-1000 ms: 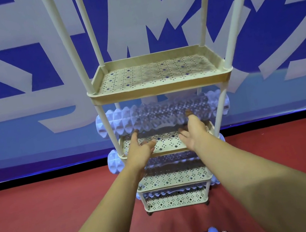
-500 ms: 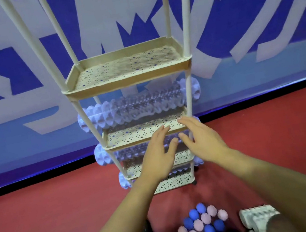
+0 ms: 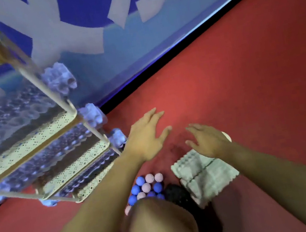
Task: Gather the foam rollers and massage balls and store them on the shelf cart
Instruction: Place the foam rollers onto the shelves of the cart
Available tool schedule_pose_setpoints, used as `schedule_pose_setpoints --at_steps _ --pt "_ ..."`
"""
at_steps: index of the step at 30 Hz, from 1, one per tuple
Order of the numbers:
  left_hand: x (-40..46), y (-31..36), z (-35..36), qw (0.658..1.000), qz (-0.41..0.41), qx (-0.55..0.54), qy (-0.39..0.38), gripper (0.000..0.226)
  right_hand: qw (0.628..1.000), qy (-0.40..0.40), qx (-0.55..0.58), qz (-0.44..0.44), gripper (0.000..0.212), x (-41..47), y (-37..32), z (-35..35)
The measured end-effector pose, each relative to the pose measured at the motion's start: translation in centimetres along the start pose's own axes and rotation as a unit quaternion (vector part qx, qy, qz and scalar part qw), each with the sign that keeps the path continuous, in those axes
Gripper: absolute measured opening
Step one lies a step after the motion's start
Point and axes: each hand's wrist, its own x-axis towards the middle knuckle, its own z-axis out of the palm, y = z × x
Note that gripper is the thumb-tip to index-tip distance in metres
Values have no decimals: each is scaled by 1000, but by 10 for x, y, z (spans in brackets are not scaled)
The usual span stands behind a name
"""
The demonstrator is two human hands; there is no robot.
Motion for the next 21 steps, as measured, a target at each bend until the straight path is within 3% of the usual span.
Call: schedule_pose_setpoints --at_steps 7,12,17,21 --pt "39 55 65 997 30 -51 -57 60 990 -120 37 65 69 -24 67 82" --pt "23 42 106 995 11 -85 -47 55 975 -221 19 34 73 -28 78 130" --pt "18 35 127 988 -29 -140 -58 54 977 -211 -21 -7 58 -23 83 173" --pt "19 27 134 985 -35 -147 -78 54 966 -243 -72 -51 80 -8 86 177"
